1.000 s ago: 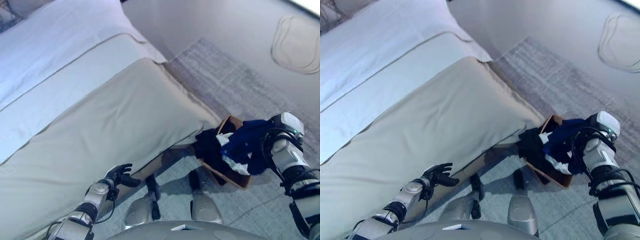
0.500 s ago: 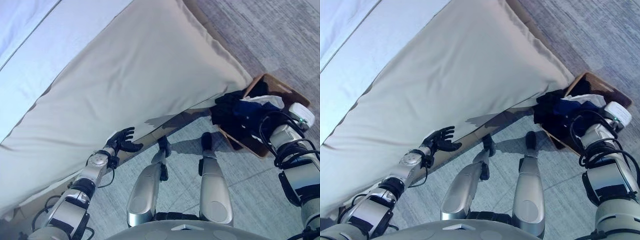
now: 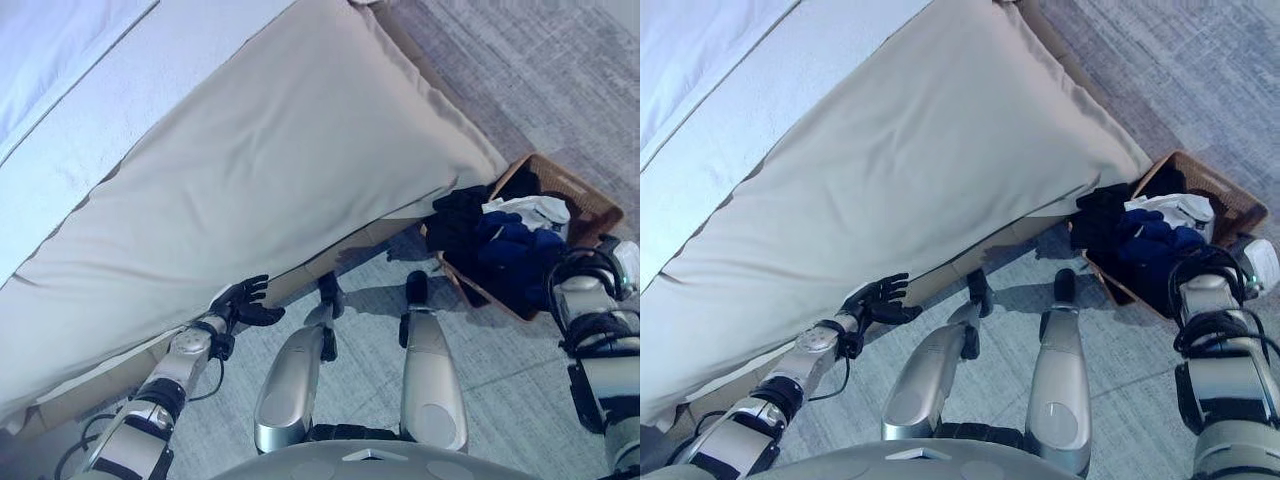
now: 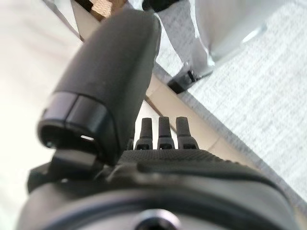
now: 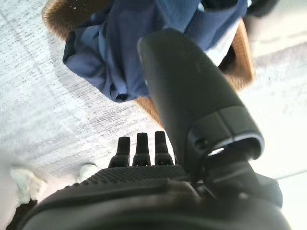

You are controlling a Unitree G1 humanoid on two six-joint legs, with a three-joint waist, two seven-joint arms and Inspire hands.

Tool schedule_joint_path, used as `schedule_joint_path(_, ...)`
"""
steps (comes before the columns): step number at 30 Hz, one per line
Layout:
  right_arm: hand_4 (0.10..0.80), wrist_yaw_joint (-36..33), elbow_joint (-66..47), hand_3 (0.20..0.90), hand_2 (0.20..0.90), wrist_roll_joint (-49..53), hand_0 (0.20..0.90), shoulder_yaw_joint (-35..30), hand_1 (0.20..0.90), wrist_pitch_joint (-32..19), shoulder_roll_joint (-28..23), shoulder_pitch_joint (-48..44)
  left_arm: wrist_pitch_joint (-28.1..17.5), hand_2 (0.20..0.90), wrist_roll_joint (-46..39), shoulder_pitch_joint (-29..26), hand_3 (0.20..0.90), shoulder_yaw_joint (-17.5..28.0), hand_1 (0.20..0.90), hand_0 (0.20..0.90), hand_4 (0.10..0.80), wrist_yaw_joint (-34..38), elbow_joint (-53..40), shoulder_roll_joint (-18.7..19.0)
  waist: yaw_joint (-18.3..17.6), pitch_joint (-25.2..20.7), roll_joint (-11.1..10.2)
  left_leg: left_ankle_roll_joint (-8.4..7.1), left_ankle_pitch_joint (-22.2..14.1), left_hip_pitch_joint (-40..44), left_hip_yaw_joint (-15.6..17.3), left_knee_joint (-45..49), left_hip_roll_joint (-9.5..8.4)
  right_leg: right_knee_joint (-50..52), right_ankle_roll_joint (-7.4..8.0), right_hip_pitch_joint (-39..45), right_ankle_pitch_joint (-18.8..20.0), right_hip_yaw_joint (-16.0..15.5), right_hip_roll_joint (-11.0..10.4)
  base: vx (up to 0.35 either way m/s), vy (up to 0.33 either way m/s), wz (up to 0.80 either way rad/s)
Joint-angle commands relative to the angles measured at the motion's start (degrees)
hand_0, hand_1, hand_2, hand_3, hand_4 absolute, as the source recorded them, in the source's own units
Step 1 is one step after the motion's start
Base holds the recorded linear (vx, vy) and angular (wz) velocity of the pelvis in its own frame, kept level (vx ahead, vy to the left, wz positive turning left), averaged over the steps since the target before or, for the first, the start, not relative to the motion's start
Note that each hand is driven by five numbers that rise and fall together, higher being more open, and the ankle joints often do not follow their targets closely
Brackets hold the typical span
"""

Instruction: Pick up the clothes from the bed and place them into the basket

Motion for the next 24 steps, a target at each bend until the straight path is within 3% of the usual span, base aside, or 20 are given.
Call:
schedule_joint_path(1,0.8,-3.7,-4.4,0.9,0.9,-0.1,0.9,-0.4,0.9,-5.0,0.4,5.2,-1.2,0.9,2.3,3.6,0.9,4.0,0.9,0.9,0.8,1.3,2.9,2.4,-1.2,-6.0,-5.1,1.08,-8.8,2.1,-1.6,4.7,-1.69,-7.4,-2.25,6.0,1.6,-3.7,4.3,0.122,0.094,-0.08)
schedule_joint_path(2,0.8,-2.6,-6.7,0.9,0.9,-0.4,0.9,-0.9,0.9,-5.7,1.8,8.2,-0.7,0.9,2.8,4.3,0.9,4.7,0.9,0.9,0.8,1.3,3.5,2.2,-1.3,-7.5,-6.5,0.96,-8.7,3.8,-1.3,3.1,-1.62,-9.8,-1.65,8.0,2.6,-3.5,4.4,0.077,0.069,-0.05)
schedule_joint_path(9,0.8,2.6,-13.5,0.9,0.9,-4.7,0.9,-0.9,0.9,-7.7,6.8,17.5,0.7,0.9,6.9,8.4,0.9,7.6,0.9,0.9,0.8,2.0,5.8,0.3,-1.2,-14.7,-10.6,0.79,-9.0,10.6,0.0,-1.5,-1.43,-19.1,0.85,15.4,7.0,-3.2,4.8,0.142,0.106,-0.07)
schedule_joint_path(19,0.8,7.6,-9.6,0.9,0.9,-1.5,0.9,0.8,0.9,-9.7,14.6,22.3,0.0,0.9,10.4,10.2,0.9,9.1,0.9,0.9,0.8,3.0,12.3,-2.0,0.2,-21.7,-12.2,1.6,-11.1,17.3,-0.4,-2.9,-1.51,-18.9,0.55,22.7,4.3,-4.5,5.0,0.083,0.118,0.05)
schedule_joint_path(24,0.8,14.7,-2.3,0.9,0.9,2.0,0.9,3.1,0.9,-17.9,20.3,22.9,-2.2,0.9,12.8,9.7,0.9,7.9,0.9,0.9,0.8,4.8,15.5,-3.4,0.9,-23.3,-12.2,2.53,-12.5,19.8,-1.4,-2.4,-2.09,-17.8,0.23,25.4,2.6,-4.9,4.8,0.029,0.069,0.07)
